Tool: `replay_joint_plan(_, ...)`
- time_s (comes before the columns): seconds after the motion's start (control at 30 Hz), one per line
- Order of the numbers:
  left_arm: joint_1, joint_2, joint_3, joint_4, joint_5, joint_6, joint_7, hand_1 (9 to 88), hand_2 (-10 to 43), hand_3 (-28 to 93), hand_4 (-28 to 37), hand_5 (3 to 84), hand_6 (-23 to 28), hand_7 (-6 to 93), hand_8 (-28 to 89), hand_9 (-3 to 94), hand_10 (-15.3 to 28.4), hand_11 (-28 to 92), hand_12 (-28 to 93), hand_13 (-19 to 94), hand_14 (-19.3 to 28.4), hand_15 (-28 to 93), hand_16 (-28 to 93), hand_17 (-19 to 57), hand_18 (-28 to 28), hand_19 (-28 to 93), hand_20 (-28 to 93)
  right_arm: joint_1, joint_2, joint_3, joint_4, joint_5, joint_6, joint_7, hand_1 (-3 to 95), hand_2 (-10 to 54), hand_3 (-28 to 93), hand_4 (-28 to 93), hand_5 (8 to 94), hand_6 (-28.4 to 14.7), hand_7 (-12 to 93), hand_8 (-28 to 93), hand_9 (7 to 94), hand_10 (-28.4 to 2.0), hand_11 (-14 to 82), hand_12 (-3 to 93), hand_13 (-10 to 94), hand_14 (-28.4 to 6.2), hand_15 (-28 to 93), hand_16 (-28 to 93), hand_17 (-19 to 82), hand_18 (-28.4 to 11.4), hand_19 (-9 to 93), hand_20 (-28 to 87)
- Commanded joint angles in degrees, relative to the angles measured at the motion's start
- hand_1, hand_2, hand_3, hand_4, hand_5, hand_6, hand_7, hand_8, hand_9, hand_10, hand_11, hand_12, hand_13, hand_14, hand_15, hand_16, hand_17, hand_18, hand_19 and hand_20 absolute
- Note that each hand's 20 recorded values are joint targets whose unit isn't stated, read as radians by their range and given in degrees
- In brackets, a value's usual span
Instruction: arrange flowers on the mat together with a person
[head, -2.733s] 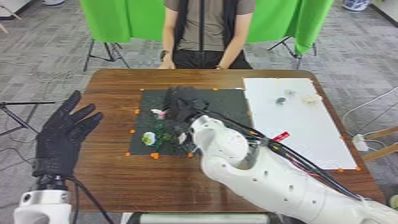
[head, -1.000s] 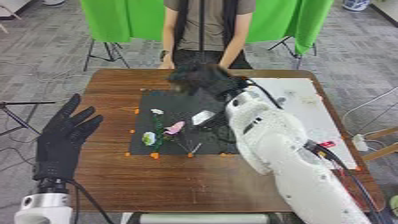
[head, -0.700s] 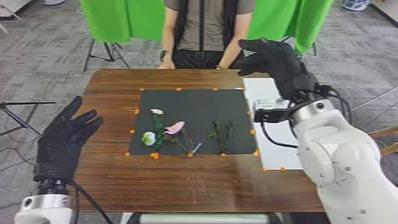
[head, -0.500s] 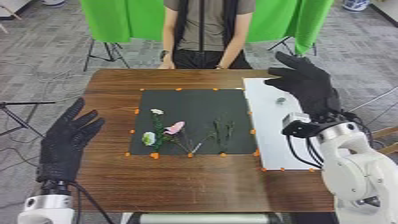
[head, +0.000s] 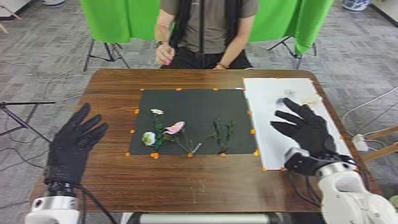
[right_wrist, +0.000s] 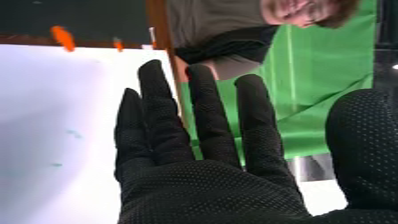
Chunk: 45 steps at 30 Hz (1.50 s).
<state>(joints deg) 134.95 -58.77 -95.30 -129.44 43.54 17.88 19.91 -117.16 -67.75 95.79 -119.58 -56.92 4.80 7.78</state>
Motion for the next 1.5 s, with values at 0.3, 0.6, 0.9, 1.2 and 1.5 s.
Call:
replay_joint_plan(0.3,-0.05,-0.02,0.29,0.06,0.37,-0.09,0.09,20.9,5.4,79,-28.0,33.6,4.8,7.9,-8,34.4,16.3,16,10,26,21.7,32,-4,-7.1,24.1,51,5,0.45,-3.02,0.37,-0.27,-0.86,-2.13,0.03,14.9,12.7,72,-28,38.7,2.6,12,-13,46.2,-13.5,7.5,12.9,36,-19.4,24,16,4,-18.3,36,20)
replay_joint_plan(0.6,-0.11,0.37,0.68,0.06,-0.1,0.36,0.7,20.9,5.4,79,-28.0,33.5,4.8,7.9,-8,34.5,16.3,16,10,26,22.1,32,-4,-7.0,24.4,51,5,0.81,-3.79,0.23,-0.05,-1.04,-2.2,0.27,15.0,12.5,72,-28,39.0,2.8,12,-13,46.3,-13.3,7.6,12.9,36,-19.3,24,16,4,-18.4,36,20)
replay_joint_plan(0.9,-0.3,0.09,0.66,0.09,0.13,0.14,0.37,20.8,5.4,79,-28.0,33.4,4.8,8.1,-8,34.4,16.4,16,10,26,22.3,33,-5,-7.0,24.4,52,5,0.87,-3.56,0.18,-0.11,-1.49,-1.87,0.51,15.1,12.2,72,-28,39.0,2.9,13,-13,46.6,-13.4,7.8,13.1,37,-19.1,25,16,4,-18.5,37,21)
replay_joint_plan(1.2,-0.19,0.62,0.88,0.07,-0.47,0.77,1.22,21.0,5.4,79,-28.0,33.3,4.8,8.1,-8,34.7,16.8,18,10,27,22.6,34,-5,-6.9,24.7,52,6,1.08,-3.64,0.18,0.09,-1.82,-2.21,0.66,15.3,12.0,72,-28,39.3,3.1,13,-13,47.2,-13.5,8.2,13.2,38,-19.0,27,16,4,-18.6,38,21)
replay_joint_plan(1.5,-0.43,0.44,0.82,0.08,-0.06,0.39,0.42,21.0,5.4,79,-27.9,33.3,4.9,8.2,-8,34.8,16.9,18,10,27,22.7,35,-5,-6.8,24.8,53,6,1.13,-3.41,0.13,0.16,-2.33,-2.2,1.09,15.4,11.7,73,-28,39.5,3.1,13,-13,47.8,-13.7,8.8,13.3,38,-18.9,29,16,4,-18.6,38,21)
